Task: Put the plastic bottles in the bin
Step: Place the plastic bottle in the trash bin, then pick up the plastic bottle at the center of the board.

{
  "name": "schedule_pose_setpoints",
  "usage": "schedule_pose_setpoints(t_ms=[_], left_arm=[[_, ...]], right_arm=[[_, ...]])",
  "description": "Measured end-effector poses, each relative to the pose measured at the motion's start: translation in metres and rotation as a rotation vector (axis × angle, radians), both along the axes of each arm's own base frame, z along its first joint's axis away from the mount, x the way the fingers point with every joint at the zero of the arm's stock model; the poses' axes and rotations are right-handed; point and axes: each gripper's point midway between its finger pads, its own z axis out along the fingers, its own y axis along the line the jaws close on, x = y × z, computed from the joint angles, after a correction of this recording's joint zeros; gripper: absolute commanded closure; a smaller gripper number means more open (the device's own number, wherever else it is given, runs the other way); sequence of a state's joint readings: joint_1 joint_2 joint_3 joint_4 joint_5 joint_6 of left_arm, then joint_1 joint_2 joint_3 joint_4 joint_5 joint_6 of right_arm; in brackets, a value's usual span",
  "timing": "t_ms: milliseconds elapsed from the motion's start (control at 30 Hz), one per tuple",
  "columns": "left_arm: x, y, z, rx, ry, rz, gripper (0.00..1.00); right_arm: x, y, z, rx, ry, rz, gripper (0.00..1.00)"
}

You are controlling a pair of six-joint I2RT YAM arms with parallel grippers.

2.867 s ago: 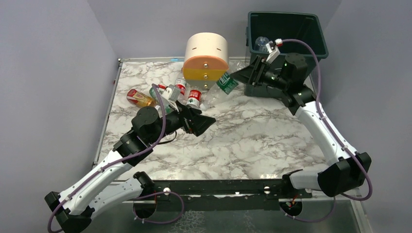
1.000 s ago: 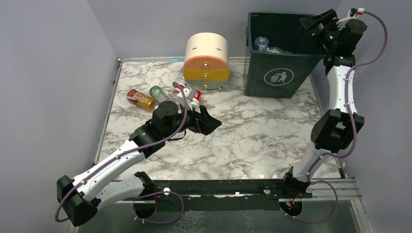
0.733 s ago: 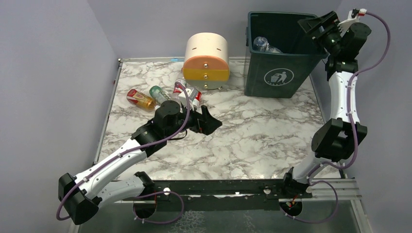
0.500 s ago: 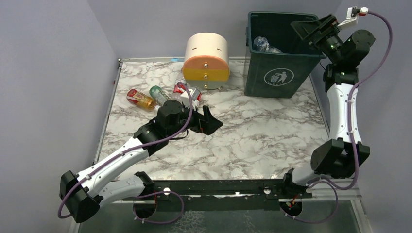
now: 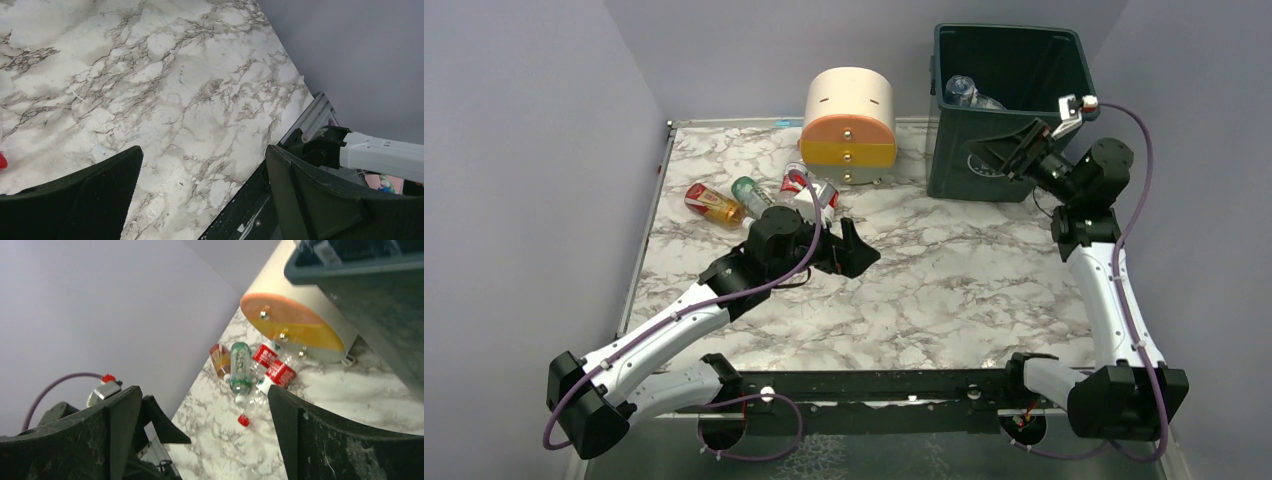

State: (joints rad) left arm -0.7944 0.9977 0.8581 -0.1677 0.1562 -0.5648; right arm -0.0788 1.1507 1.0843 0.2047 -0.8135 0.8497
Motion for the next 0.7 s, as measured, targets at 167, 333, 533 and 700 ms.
schedule_pose_setpoints(t_ms=[167, 333, 533, 700], left_arm=[[0.002, 0.002, -0.004, 0.009, 0.003, 0.015, 0.01], [0.001, 0.004, -0.024, 0.036, 0.042, 0.028, 0.01], [-0.003, 0.009, -0.049, 0.064, 0.086, 0.039, 0.01], [-0.005, 0.011, -0.057, 0.076, 0.098, 0.039, 0.01]], right_arm=[[-0.021, 0.005, -0.032, -0.014, 0.059, 0.024, 0.01], [-0.030, 0.007, -0.053, -0.030, 0.107, 0.041, 0.00], [-0.034, 0.010, -0.082, -0.054, 0.166, 0.076, 0.00], [-0.034, 0.013, -0.109, -0.076, 0.239, 0.101, 0.00]])
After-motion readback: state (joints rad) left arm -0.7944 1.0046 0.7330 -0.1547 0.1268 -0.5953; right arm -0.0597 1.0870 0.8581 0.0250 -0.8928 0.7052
